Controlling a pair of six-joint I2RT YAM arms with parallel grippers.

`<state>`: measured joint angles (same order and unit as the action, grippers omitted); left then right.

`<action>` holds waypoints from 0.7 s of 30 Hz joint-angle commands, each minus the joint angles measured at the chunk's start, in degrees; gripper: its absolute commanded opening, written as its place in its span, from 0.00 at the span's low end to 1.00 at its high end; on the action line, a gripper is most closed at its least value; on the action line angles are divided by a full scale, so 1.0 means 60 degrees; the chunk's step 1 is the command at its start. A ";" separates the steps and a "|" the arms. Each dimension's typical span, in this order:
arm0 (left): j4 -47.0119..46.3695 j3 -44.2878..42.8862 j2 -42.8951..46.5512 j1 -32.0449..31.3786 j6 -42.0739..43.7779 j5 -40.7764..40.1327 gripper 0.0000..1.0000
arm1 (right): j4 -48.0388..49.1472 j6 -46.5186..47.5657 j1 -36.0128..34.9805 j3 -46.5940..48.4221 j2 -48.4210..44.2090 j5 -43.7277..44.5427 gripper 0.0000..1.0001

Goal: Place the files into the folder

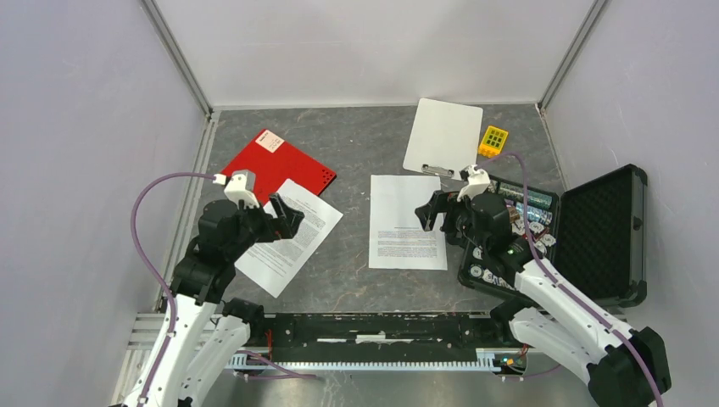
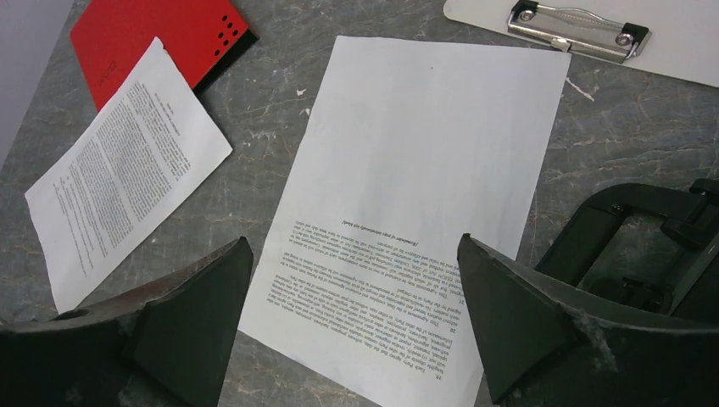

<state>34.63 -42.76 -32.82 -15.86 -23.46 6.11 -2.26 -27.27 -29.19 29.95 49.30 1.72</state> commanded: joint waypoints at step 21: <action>0.0556 -0.0138 0.1339 0.0035 -0.0844 -0.2723 0.98 | 0.5007 0.2060 -0.1171 0.3304 0.7798 -0.4894 0.96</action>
<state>37.41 -42.76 -23.73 -15.86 -23.79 -6.26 22.74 -19.81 -34.52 40.23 84.88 -15.75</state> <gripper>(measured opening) 0.994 0.977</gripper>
